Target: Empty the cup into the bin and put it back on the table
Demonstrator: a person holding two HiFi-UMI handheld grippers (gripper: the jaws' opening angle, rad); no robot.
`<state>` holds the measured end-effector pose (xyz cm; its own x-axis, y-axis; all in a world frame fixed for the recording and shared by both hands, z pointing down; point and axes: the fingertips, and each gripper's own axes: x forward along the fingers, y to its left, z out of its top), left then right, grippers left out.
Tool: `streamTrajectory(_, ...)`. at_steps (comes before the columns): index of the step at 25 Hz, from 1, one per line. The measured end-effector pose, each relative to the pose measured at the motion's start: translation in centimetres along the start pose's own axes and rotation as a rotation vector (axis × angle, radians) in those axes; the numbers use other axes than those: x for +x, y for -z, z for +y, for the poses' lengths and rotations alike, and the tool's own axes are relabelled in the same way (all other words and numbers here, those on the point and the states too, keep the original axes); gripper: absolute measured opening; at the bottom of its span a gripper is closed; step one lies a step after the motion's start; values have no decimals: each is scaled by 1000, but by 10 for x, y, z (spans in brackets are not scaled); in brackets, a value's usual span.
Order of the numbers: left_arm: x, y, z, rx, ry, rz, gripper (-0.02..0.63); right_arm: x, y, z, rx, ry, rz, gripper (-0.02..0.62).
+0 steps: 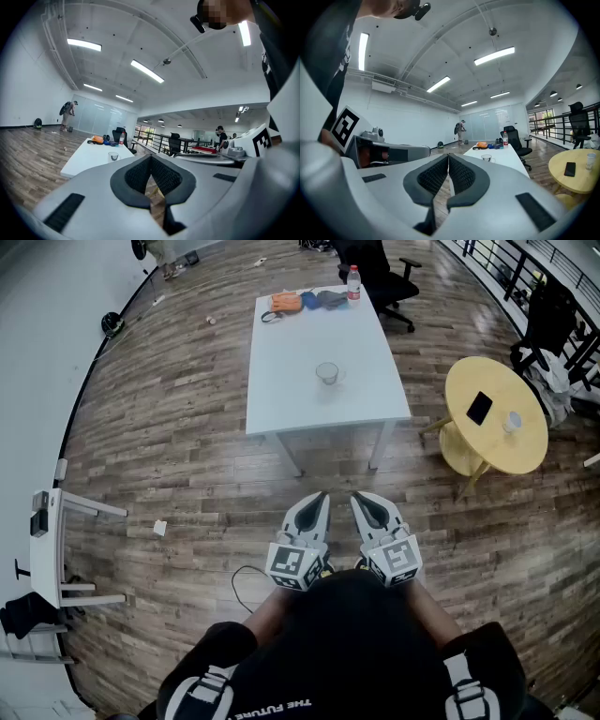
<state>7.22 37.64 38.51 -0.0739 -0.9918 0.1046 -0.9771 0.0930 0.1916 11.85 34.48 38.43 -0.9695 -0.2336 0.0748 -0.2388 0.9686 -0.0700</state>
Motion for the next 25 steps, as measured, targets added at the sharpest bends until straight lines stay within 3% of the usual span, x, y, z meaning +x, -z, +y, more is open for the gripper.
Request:
streamTrajectory(9, -6, 0, 13, -5, -9, 4, 18, 8, -1, 7, 2, -8, 9, 17)
streamTrajectory(13, -9, -2, 22, 3, -6, -4, 18, 17, -7, 11, 38, -9, -33, 17)
streamTrajectory(25, -2, -4, 81, -13, -1, -2, 18, 73, 2, 16, 0, 39, -18, 17)
